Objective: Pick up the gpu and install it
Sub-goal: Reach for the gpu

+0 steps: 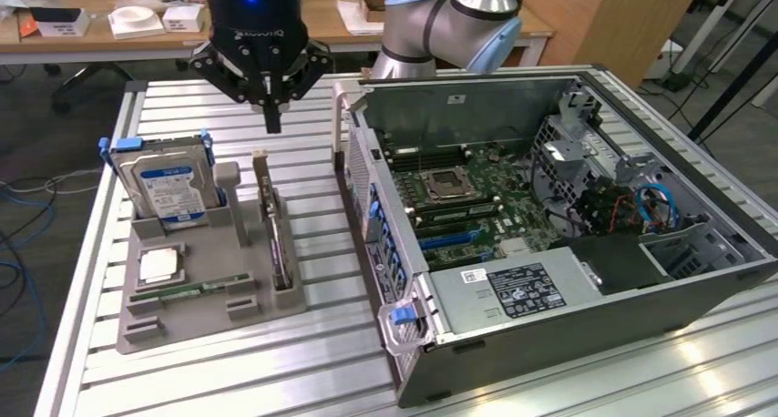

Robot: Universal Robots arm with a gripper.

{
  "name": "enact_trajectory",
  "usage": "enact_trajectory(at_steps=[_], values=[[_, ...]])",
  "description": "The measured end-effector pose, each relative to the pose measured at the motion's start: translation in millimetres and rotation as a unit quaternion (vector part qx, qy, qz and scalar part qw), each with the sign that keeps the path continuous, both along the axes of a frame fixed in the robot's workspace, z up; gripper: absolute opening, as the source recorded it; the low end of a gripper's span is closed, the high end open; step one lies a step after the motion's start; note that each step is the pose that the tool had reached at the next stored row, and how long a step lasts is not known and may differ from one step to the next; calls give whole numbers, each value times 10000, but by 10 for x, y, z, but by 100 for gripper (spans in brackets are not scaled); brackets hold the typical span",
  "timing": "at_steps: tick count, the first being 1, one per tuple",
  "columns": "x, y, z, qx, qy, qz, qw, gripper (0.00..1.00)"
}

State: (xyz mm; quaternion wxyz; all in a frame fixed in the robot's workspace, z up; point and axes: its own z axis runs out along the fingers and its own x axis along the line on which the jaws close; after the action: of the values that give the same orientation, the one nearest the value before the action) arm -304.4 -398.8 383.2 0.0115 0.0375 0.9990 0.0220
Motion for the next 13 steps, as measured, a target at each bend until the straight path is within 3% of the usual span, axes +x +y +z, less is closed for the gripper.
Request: enact_trajectory(at_steps=[13], values=[[-76, 0, -1, 0, 0, 0, 10000, 11]])
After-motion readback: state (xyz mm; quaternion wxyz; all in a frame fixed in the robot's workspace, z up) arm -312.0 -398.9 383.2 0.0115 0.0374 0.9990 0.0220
